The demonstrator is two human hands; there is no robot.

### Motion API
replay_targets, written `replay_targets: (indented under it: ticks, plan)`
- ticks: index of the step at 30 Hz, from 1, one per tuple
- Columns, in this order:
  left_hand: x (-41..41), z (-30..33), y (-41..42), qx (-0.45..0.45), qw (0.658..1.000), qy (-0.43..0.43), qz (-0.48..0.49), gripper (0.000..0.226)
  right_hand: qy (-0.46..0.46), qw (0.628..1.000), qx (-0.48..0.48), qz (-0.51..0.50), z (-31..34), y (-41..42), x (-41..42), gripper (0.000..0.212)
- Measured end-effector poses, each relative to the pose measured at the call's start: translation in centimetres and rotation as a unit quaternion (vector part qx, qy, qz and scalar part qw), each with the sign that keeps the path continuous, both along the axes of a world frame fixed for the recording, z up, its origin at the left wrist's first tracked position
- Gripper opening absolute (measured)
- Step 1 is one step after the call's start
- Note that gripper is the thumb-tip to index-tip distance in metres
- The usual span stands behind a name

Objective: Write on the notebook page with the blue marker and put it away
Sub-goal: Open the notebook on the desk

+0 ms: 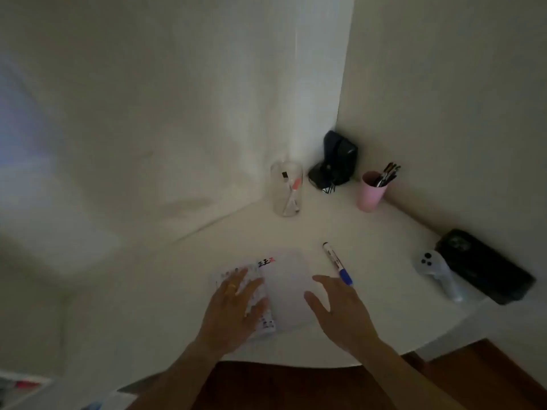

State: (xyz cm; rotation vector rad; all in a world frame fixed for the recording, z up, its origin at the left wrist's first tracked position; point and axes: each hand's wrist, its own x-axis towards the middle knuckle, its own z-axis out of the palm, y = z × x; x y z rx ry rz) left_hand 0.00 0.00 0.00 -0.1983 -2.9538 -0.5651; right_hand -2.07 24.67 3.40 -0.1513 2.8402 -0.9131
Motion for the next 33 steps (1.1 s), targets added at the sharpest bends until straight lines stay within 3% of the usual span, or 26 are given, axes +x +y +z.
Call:
replay_targets:
  ticks: [4,11,19,33]
  plan:
    - [-2.3,-5.3,0.6,0.006,0.999,0.016,0.027,0.047,0.050,0.998,0.041,0.018,-7.3,-0.2,-2.7,0.054]
    - [-2.0,-11.1,1.3,-0.057,0.996,0.054,0.047,0.061,0.189,0.976,0.104,0.025,-14.5,0.3,-3.4,0.046]
    - [-1.0,-12.2,1.2,-0.066,0.996,0.030,0.059,0.072,0.228,0.965,0.126,0.018,-15.2,-0.3,-1.7,0.039]
    - [-0.2,-11.1,1.4,-0.057,0.997,0.029,0.046,0.058,0.217,0.966,0.137,0.004,-13.4,-1.3,-0.3,0.037]
